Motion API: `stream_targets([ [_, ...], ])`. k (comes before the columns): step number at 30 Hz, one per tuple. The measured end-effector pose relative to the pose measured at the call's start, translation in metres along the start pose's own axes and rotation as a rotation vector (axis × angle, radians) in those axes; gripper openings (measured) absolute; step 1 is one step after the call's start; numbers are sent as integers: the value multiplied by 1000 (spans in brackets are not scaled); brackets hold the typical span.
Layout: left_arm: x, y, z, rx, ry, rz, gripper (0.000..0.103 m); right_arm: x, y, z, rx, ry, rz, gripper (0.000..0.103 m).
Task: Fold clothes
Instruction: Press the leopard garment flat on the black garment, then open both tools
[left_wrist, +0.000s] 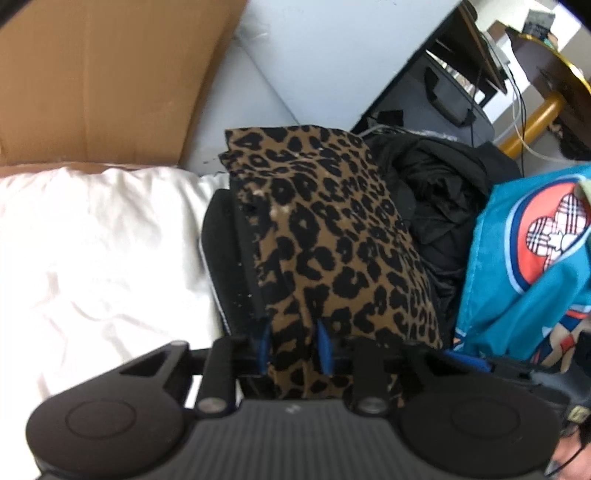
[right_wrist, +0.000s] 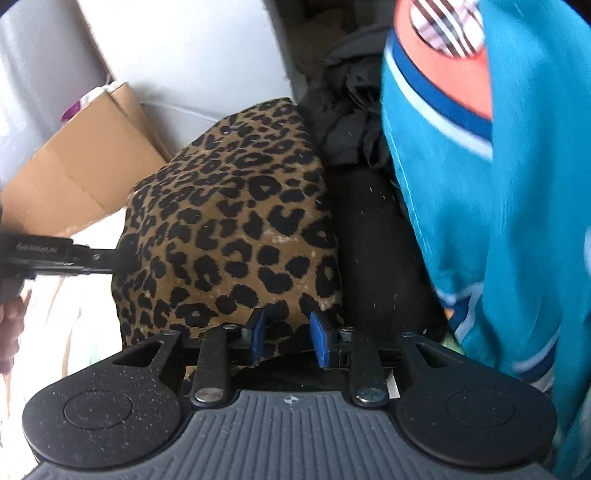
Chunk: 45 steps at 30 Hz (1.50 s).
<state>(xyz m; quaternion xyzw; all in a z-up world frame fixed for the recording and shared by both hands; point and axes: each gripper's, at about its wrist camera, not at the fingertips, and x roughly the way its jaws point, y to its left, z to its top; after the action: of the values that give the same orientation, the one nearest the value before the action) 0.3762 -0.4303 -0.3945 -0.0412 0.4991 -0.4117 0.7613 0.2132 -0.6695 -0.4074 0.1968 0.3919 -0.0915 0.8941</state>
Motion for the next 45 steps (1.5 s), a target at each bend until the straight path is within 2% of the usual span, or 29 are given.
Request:
stream_targets([
  [4, -11, 3, -4, 15, 5, 3, 9, 0, -1, -14, 60, -14, -13, 33],
  [6, -17, 5, -8, 8, 11, -6, 9, -4, -3, -18, 102, -19, -6, 33],
  [8, -22, 8, -14, -21, 12, -26, 17, -10, -6, -23, 154, -25, 6, 34],
  [10, -25, 10, -22, -44, 20, -54, 35, -16, -8, -28, 194, -27, 24, 34],
  [12, -25, 8, -29, -44, 29, -71, 41, -19, -7, -34, 210, -20, 52, 35],
  [16, -20, 6, -44, -48, 55, -92, 43, -19, 3, -42, 185, 5, 90, 36],
  [19, -14, 7, -52, -59, 76, -96, 43, -16, 9, -48, 172, 24, 111, 42],
  [28, 4, 6, -86, -80, 175, -133, 43, -2, 25, -67, 170, 80, 174, 42],
  [32, 11, 2, -100, -83, 220, -149, 36, 10, 29, -76, 184, 118, 175, 42],
  [34, 12, -1, -104, -67, 229, -141, 23, 14, 33, -79, 196, 125, 184, 41],
  [35, 12, -1, -104, -67, 235, -139, 20, 16, 34, -80, 200, 128, 189, 38],
  [36, 11, -1, -104, -71, 241, -141, 12, 17, 35, -81, 205, 133, 195, 24],
  [37, 10, 1, -104, -82, 244, -152, 8, 18, 36, -81, 210, 138, 200, 20],
  [38, 7, 3, -103, -92, 245, -166, 7, 18, 37, -81, 213, 143, 202, 17],
  [39, 4, 4, -101, -90, 243, -178, 7, 16, 38, -80, 209, 145, 210, 9],
  [42, -7, 2, -97, -59, 240, -199, 7, 9, 43, -79, 201, 147, 241, 9],
  [45, -10, 4, -95, -58, 239, -191, 7, 5, 43, -79, 248, 152, 274, 8],
])
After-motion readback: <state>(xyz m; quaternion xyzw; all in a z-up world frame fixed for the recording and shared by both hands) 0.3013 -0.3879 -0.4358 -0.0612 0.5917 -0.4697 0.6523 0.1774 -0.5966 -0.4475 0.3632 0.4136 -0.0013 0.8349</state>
